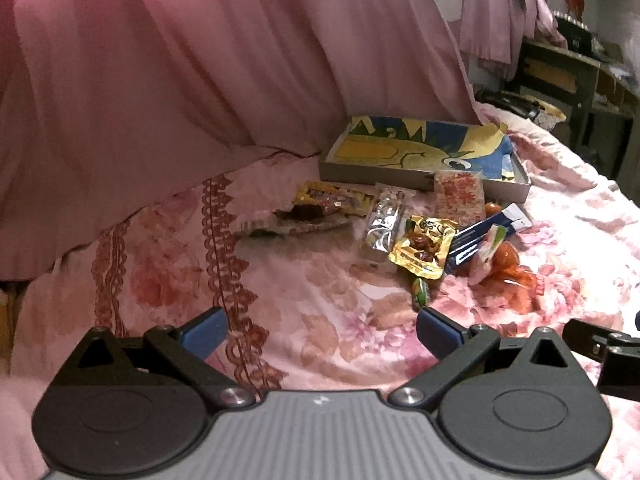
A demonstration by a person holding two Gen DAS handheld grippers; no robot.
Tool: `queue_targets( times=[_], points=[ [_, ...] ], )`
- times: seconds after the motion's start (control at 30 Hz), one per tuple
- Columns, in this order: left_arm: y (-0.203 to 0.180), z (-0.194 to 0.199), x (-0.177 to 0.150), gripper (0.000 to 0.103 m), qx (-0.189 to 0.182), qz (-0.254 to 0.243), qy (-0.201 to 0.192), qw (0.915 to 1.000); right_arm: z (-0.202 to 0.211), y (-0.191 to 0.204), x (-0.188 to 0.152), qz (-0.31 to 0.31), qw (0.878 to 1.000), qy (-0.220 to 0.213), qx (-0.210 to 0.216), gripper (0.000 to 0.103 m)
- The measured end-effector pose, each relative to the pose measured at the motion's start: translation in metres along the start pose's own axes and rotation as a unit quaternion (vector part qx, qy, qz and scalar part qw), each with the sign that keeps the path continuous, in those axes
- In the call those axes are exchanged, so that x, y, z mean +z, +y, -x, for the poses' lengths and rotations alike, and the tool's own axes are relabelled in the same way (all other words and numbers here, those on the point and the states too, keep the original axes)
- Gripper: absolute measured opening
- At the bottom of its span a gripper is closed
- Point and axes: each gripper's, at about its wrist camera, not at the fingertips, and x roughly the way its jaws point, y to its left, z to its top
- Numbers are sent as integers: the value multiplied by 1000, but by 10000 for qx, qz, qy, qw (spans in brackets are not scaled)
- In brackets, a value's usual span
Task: Organize snacks
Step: 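Grasp the gold packet with the left tool while the right grasps the orange packet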
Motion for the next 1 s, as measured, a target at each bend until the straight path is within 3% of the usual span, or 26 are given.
queue_targets(
  times=[0.53,0.83,1.0],
  points=[
    [-10,-59,39,103,-35,-426,414,9982,-58,-15,52,234,9976,620,205,103],
    [-18,-97,46,103,-473,-846,635,9933,-106,-42,90,471,9918,1128,360,103],
    [-23,-113,48,103,-893,-1008,744,9881,-138,-49,96,654,9843,1486,688,103]
  ],
)
